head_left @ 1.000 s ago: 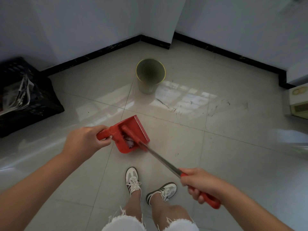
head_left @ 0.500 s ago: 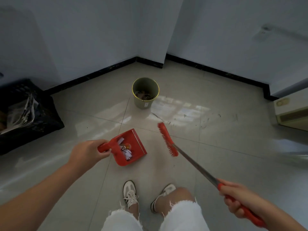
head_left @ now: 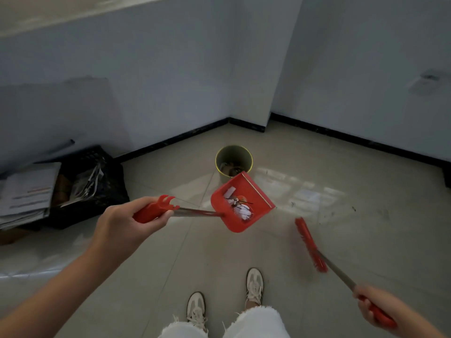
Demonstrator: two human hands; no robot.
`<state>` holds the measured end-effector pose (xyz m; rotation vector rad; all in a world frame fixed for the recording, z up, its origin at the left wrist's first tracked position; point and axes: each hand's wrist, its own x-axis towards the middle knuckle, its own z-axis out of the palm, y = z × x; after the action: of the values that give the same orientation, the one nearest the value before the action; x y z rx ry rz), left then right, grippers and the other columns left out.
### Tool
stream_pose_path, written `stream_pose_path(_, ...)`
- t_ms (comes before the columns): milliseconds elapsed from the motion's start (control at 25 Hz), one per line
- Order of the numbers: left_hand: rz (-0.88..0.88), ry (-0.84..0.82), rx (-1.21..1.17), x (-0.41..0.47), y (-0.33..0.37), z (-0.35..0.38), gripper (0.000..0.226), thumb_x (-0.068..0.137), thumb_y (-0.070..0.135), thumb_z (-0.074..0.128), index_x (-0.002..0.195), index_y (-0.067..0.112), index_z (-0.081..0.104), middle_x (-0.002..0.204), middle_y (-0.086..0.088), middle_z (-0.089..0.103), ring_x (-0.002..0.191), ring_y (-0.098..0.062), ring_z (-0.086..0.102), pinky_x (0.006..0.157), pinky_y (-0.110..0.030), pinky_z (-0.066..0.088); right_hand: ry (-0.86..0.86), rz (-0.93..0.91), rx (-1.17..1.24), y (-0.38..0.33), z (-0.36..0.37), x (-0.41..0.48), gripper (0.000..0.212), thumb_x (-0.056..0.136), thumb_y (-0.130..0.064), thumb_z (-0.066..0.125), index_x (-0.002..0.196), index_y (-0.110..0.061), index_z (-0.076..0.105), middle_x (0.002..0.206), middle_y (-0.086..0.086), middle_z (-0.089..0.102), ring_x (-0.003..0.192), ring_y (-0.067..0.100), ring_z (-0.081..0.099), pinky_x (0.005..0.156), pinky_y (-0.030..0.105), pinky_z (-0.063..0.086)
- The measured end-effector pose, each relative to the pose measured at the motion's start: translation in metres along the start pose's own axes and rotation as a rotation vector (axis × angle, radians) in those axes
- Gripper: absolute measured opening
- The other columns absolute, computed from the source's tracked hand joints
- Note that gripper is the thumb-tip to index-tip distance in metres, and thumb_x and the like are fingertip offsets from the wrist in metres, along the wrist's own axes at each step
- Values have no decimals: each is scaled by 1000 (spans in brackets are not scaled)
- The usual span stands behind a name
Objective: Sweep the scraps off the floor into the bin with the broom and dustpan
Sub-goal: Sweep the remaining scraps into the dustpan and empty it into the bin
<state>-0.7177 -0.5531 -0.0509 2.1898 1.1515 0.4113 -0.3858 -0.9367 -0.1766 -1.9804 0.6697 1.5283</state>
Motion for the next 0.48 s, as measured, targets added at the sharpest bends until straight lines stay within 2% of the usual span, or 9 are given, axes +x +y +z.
stream_pose_path(40, -20, 16, -61, 2, 16, 0, 17, 69, 43, 83, 83, 40, 74, 68, 7, 70, 60, -11, 63, 61, -26, 50, 3, -3, -14, -11, -7, 6, 29, 88, -2, 45, 60, -9, 40, 34, 3, 36, 20, 10, 33, 27, 12, 30)
stream_pose_path(120, -62, 72, -154, 4, 39, -3, 22, 69, 26, 87, 81, 39, 73, 66, 13, 68, 56, -2, 57, 58, -14, 43, -18, -14, -25, -34, -18, 15, 26, 87, -1, 47, 63, -9, 42, 35, 4, 38, 21, 10, 36, 27, 12, 31)
stream_pose_path(200, -158, 185, -218, 5, 49, -5, 15, 69, 27, 84, 79, 34, 74, 54, 16, 59, 49, -1, 48, 49, -9, 33, -46, -23, -14, -55, -27, 22, 23, 87, -1, 48, 66, -9, 43, 36, 4, 40, 21, 10, 37, 27, 13, 33)
stream_pose_path(320, -463, 337, -354, 7, 29, 9, 14, 74, 34, 82, 82, 23, 77, 35, 8, 35, 33, -8, 27, 33, -17, 21, -97, -17, 7, -82, -34, 28, 21, 86, -1, 48, 68, -10, 42, 36, 2, 39, 22, 9, 37, 26, 13, 33)
stream_pose_path(400, -713, 407, -575, 7, 13, 31, 25, 77, 33, 79, 87, 10, 75, 37, 8, 28, 30, -7, 20, 34, -13, 15, -138, -2, 0, -103, -34, 25, 20, 82, -1, 50, 67, -11, 41, 36, 1, 39, 22, 8, 38, 25, 14, 33)
stream_pose_path(480, -897, 459, -754, 11, 6, 58, 23, 77, 32, 78, 77, 10, 70, 47, 2, 30, 32, -7, 22, 36, -13, 16, -170, -12, -17, -128, -30, 17, 20, 82, -2, 49, 66, -11, 41, 37, 0, 40, 23, 8, 39, 25, 14, 34)
